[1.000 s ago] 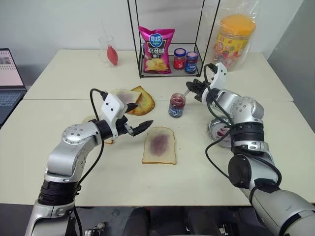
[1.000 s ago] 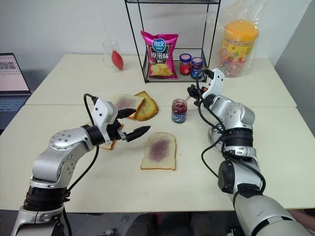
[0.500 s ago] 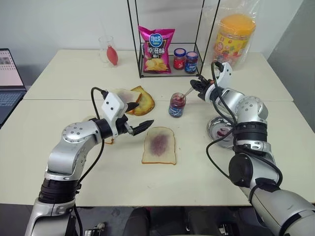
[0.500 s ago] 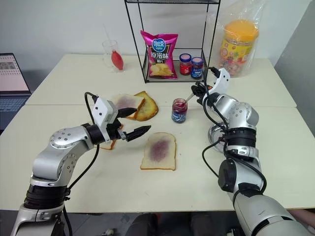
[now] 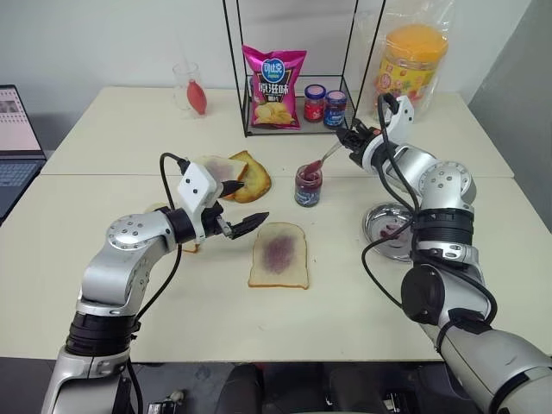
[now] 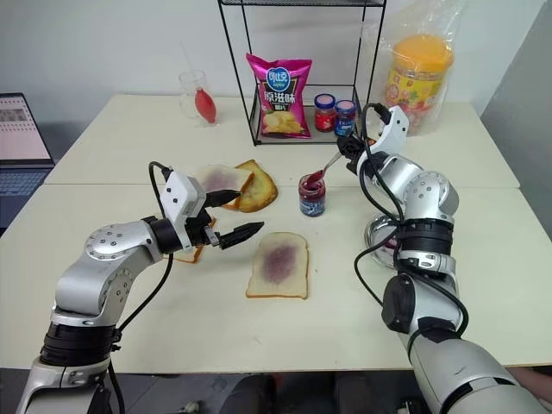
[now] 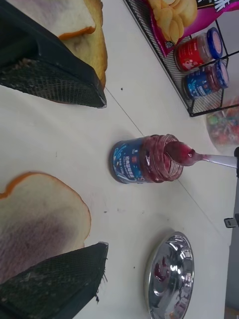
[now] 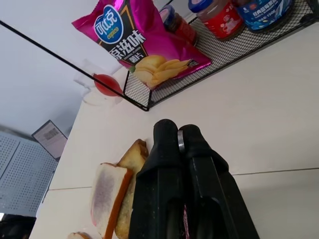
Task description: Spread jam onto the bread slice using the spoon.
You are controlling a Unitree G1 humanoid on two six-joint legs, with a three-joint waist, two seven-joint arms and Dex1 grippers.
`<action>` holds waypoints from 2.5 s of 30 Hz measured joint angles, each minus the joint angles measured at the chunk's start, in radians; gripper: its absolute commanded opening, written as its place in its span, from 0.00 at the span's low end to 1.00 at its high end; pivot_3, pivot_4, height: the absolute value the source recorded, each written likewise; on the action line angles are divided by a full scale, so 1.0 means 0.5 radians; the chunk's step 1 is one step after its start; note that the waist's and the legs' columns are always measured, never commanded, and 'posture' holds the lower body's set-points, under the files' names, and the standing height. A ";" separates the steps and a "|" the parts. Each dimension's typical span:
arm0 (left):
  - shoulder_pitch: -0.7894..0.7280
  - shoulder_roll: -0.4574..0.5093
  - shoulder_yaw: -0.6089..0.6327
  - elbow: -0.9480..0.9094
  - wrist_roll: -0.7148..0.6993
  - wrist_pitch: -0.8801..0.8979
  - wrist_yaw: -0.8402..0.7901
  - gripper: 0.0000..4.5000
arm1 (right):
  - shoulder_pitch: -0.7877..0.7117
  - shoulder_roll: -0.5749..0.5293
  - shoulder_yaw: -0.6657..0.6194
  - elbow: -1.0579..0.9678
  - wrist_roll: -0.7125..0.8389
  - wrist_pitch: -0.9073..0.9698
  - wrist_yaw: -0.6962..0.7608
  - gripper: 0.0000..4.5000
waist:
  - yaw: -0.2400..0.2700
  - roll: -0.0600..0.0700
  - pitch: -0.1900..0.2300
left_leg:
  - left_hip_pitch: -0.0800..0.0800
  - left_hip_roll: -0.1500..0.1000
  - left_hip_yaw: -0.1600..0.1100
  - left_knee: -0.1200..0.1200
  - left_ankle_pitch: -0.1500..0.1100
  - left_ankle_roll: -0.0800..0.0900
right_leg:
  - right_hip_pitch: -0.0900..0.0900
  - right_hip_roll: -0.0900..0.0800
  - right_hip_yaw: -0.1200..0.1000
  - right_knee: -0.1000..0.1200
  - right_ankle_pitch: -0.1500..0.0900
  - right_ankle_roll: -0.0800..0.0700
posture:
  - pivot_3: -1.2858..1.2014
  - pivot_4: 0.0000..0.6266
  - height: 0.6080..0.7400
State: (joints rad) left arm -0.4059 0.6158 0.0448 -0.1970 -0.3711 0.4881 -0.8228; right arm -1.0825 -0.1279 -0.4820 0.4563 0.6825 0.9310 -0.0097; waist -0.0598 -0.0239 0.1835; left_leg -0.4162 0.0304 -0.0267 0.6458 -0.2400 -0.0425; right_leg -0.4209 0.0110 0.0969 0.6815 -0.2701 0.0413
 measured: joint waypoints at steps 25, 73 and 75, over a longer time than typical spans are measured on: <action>0.793 0.298 0.238 -0.621 -0.331 0.108 -0.279 1.00 | 0.625 -0.040 0.446 -1.267 0.853 0.821 0.108 0.00 | -0.048 0.000 0.000 | 0.001 0.003 -0.001 -0.001 0.000 0.001 | 0.000 0.002 0.001 -0.002 -0.002 0.002 | 0.52 0.24 1.00; 1.748 0.170 0.299 -0.952 -0.091 -0.376 -0.044 1.00 | 1.107 -0.335 1.747 -1.085 -0.795 -1.267 1.541 0.00 | -0.045 -0.004 -0.002 | 0.022 0.004 0.002 0.002 0.000 0.000 | 0.017 0.003 0.004 -0.001 -0.006 0.008 | 0.52 0.24 1.00; 1.739 0.171 0.299 -0.952 -0.093 -0.371 -0.041 1.00 | 1.086 -0.337 1.746 -1.054 -0.835 -1.311 1.547 0.00 | -0.044 -0.004 -0.002 | 0.032 0.004 0.002 0.002 0.000 0.000 | 0.028 0.003 0.004 -0.002 -0.008 0.006 | 0.52 0.24 1.00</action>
State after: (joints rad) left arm 0.4638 0.7016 0.1941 -0.6731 -0.4178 0.3025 -0.8432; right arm -0.5396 -0.2962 0.3911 -0.0708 0.2650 0.2756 0.7640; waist -0.0820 -0.0259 0.1826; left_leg -0.4000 0.0326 -0.0258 0.6467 -0.2399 -0.0424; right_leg -0.4067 0.0125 0.0990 0.6807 -0.2743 0.0441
